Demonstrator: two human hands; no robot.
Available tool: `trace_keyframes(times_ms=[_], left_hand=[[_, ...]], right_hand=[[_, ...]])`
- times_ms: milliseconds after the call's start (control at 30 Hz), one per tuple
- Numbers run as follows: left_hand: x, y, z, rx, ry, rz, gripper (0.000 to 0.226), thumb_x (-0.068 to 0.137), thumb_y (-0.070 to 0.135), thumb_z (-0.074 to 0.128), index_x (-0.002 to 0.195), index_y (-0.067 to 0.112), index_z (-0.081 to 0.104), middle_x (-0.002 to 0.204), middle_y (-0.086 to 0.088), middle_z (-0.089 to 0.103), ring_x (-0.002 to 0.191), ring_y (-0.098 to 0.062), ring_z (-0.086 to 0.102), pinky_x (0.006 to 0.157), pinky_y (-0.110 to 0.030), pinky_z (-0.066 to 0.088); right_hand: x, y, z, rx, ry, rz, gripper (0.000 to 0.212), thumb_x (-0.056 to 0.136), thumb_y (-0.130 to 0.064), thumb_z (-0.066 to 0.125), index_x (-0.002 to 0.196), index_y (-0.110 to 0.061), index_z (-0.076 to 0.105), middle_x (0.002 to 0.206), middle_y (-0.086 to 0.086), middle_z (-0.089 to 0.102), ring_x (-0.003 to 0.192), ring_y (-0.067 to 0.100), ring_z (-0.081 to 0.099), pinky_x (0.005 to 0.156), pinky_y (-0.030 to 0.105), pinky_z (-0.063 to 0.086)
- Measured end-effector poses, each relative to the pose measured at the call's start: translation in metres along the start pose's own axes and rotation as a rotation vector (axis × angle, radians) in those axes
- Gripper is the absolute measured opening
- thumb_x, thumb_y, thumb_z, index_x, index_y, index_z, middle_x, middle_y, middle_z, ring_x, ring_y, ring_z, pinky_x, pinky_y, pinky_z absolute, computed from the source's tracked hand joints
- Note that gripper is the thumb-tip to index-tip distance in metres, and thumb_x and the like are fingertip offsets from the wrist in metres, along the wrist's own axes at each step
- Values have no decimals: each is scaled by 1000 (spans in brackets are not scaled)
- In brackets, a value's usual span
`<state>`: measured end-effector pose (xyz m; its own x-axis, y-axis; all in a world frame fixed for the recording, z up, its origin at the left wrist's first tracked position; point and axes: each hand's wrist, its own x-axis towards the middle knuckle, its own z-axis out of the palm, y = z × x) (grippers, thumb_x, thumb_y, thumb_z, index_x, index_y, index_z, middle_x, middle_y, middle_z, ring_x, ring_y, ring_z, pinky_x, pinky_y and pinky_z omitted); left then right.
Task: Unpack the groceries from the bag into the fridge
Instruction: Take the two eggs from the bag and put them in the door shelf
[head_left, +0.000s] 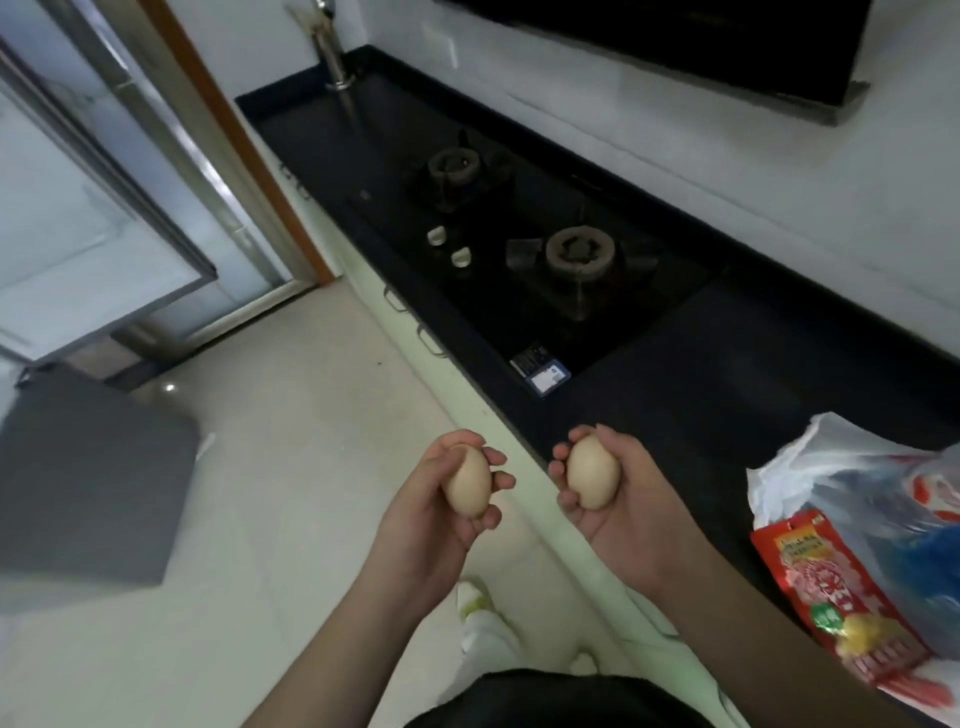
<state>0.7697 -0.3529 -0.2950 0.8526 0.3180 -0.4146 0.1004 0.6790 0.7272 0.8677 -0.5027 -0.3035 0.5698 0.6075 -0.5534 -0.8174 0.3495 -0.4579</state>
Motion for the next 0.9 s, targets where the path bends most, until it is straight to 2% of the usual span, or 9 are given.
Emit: trace_keyframes(times_ms=[167, 467, 900], left_hand=[[-46, 6, -27, -54, 146, 101, 15, 83, 17, 58, 97, 12, 59, 88, -10, 62, 69, -22, 61, 49, -25, 40], [-144, 19, -93, -232, 400, 306, 18, 85, 20, 52, 100, 12, 59, 86, -10, 63, 66, -21, 59, 49, -24, 40], [-329, 11, -219, -430, 672, 575, 18, 89, 20, 48, 100, 10, 59, 87, -11, 63, 67, -23, 60, 49, -26, 40]], right_hand=[[0, 31, 26, -122, -96, 103, 17, 92, -25, 51, 91, -11, 61, 79, 8, 64, 68, 17, 59, 53, 24, 47], [-15, 113, 90, -317, -263, 297, 17, 92, -23, 50, 88, -12, 63, 80, 9, 65, 69, 19, 59, 53, 25, 46], [-86, 312, 169, -505, -468, 579, 12, 84, -22, 57, 85, -13, 64, 81, 8, 63, 64, 20, 57, 51, 25, 45]])
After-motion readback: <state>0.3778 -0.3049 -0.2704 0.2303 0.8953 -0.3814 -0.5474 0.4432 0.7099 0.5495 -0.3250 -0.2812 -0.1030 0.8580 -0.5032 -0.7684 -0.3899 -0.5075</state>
